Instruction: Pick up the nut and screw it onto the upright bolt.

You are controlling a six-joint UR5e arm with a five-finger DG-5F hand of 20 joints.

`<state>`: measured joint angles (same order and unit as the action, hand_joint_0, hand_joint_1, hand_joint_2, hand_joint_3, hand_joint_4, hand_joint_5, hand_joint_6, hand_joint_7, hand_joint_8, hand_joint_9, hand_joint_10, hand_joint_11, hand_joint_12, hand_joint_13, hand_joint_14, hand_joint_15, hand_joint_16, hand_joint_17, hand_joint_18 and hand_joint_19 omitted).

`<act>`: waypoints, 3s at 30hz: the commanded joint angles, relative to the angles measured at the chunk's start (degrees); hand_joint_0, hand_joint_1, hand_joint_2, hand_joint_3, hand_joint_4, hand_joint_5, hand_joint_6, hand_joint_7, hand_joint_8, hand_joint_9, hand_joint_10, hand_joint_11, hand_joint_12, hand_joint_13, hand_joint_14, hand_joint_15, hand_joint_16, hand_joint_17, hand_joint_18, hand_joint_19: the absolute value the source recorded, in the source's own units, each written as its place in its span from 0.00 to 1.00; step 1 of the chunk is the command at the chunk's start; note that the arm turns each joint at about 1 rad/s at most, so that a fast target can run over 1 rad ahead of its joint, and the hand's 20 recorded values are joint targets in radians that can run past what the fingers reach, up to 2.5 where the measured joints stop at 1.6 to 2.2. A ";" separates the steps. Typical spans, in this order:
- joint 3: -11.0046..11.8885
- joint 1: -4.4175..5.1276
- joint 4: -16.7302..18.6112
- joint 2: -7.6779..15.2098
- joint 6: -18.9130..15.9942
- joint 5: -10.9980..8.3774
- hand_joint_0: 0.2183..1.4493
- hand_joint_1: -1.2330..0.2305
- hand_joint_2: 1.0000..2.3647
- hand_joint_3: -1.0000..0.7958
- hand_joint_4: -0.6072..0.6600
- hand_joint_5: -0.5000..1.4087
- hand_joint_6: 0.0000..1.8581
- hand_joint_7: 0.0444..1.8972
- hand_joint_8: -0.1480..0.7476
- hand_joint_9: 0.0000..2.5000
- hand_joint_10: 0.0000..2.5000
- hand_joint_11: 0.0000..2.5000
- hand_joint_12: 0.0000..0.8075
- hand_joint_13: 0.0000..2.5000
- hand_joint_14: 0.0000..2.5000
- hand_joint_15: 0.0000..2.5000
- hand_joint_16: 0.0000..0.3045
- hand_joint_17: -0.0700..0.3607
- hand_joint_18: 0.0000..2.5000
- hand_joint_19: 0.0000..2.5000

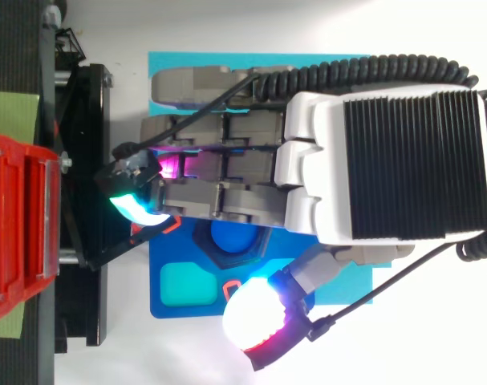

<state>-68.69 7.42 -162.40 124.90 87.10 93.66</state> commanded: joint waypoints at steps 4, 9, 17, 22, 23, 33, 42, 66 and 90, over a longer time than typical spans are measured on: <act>-1.36 0.05 0.15 0.00 0.00 0.12 0.20 0.68 0.00 0.28 0.64 0.23 0.27 0.36 0.35 0.24 0.00 0.00 0.28 0.19 0.00 0.00 0.08 0.30 0.02 0.00; -1.36 0.05 -0.02 0.00 0.00 0.29 0.21 0.68 0.00 0.28 0.65 0.23 0.27 0.49 0.37 0.24 0.00 0.00 0.29 0.19 0.00 0.00 0.08 0.29 0.03 0.00; -1.36 -0.04 -0.55 0.00 0.00 0.38 0.21 0.67 0.00 0.28 0.64 0.23 0.27 0.56 0.39 0.24 0.00 0.00 0.30 0.21 0.00 0.00 0.08 0.29 0.04 0.00; -1.36 -0.04 -0.46 0.00 0.00 0.38 0.22 0.66 0.00 0.28 0.64 0.24 0.27 0.59 0.40 0.25 0.00 0.00 0.30 0.23 0.00 0.00 0.07 0.28 0.06 0.00; -1.36 -0.04 -0.46 0.00 0.00 0.38 0.22 0.66 0.00 0.28 0.64 0.24 0.27 0.60 0.40 0.25 0.00 0.00 0.29 0.23 0.00 0.00 0.07 0.28 0.06 0.00; -1.36 -0.30 -0.90 0.00 0.00 0.47 0.24 0.63 0.00 0.28 0.61 0.26 0.27 0.69 0.42 0.33 0.00 0.00 0.24 0.30 0.00 0.00 0.06 0.26 0.15 0.00; -1.36 -0.56 -1.52 0.00 0.00 0.56 0.25 0.62 0.00 0.28 0.57 0.27 0.27 0.82 0.44 0.43 0.00 0.00 0.22 0.35 0.00 0.00 0.05 0.25 0.20 0.00; -1.36 -3.73 -1.52 0.00 0.17 2.93 0.26 0.62 0.00 0.28 0.49 0.29 0.34 0.72 0.43 0.68 0.00 0.00 0.14 0.47 0.00 0.00 0.03 0.21 0.29 0.00; 0.22 -3.46 0.59 0.00 0.17 4.25 0.25 0.61 0.00 0.28 0.61 0.22 0.27 0.34 0.39 0.52 0.00 0.00 0.15 0.43 0.00 0.00 0.06 0.25 0.31 0.03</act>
<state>-68.49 3.55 -162.58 124.89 87.27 98.00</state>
